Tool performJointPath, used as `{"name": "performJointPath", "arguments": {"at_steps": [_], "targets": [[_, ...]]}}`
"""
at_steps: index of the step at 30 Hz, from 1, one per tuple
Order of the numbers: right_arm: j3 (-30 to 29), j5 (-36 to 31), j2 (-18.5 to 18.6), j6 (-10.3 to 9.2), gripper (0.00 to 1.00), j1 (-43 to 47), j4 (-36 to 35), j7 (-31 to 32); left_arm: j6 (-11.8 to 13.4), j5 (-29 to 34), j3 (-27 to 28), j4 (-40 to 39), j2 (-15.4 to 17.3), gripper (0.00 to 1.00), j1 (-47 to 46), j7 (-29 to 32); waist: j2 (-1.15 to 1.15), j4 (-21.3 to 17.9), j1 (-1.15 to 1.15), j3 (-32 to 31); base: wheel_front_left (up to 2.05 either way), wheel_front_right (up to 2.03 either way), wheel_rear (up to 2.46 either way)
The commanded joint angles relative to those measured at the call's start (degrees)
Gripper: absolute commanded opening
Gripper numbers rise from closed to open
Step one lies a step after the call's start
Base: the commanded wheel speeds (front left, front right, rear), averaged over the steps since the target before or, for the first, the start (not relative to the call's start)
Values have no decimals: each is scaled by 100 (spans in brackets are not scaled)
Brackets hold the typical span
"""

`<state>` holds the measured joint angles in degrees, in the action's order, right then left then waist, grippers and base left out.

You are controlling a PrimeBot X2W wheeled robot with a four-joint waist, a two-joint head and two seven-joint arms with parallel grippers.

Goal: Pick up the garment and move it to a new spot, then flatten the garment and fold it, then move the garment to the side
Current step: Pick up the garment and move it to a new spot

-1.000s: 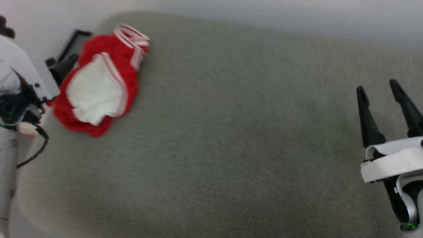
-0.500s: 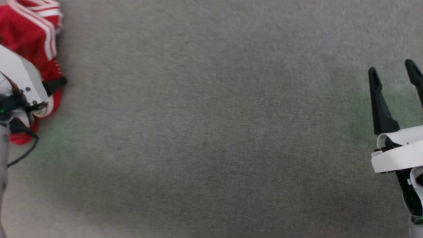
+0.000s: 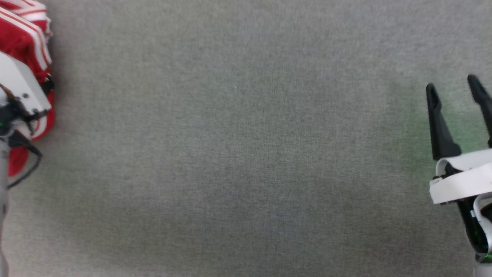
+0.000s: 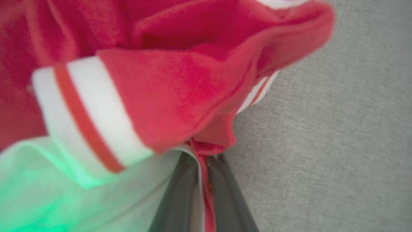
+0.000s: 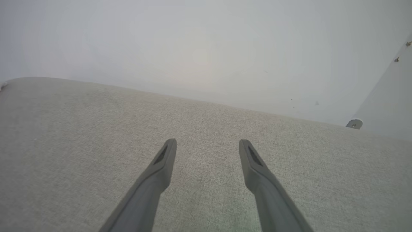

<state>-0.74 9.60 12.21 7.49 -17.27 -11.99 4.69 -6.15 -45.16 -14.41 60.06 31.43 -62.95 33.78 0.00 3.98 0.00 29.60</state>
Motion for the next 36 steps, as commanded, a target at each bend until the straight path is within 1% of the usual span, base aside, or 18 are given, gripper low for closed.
{"name": "performJointPath", "arguments": {"at_steps": [1, 4, 7, 13, 16, 17, 18, 20, 28, 31, 34, 36], "targets": [[-4, 33, -42, 0, 100, 135, 80, -59, -70, 52, -84, 83, -125, 0, 121, -86, 0, 214, 0, -539, 0, 0, 0], [16, 54, -108, 0, 100, 300, 233, -102, -90, 152, -156, 26, 30, 0, 27, -312, 0, 307, 0, -981, 0, 0, 0], [8, 81, -195, 0, 100, 503, 402, -160, -101, 227, -276, -56, 109, 0, -66, -448, 0, 406, 0, -1488, 0, 0, 0], [-21, 116, -399, 0, 100, 876, 599, -238, -137, 260, -458, -369, 188, 0, -309, -576, 0, 601, 0, -2305, 0, 0, 0], [-30, 119, -484, 0, 100, 1020, 656, -265, -143, 292, -596, -618, 186, 0, -426, -606, 0, 687, 0, -2618, 0, 0, 0], [-30, 119, -484, 0, 100, 1020, 656, -265, -143, 292, -596, -618, 186, 0, -426, -606, 0, 687, 0, -2618, 0, 0, 0], [-53, 127, -519, 0, 100, 1092, 693, -296, -132, 261, -681, -816, 180, 0, -501, -635, 0, 733, 0, -2804, 0, 0, 0], [-80, 115, -570, 0, 100, 1156, 737, -308, -133, 223, -773, -1010, 167, 0, -558, -613, 0, 767, 0, -2973, 0, 0, 0], [-263, 35, -663, 0, 100, 1235, 723, -362, -134, 42, -1027, -1722, 221, 0, -720, -376, 0, 703, 0, -3239, 0, 0, 0], [-421, -23, -676, 0, 100, 1263, 697, -359, -134, -8, -1082, -2012, 250, 0, -729, -234, 0, 590, 0, -3305, 0, 0, 0], [-630, -95, -691, 0, 100, 1331, 648, -323, -131, -76, -1120, -2309, 196, 0, -660, -48, 0, 444, 0, -3331, 0, 0, 0], [-765, -149, -697, 0, 100, 1346, 613, -306, -84, -163, -1120, -2501, 182, 0, -576, 72, 0, 321, 0, -3327, 0, 0, 0]]}}
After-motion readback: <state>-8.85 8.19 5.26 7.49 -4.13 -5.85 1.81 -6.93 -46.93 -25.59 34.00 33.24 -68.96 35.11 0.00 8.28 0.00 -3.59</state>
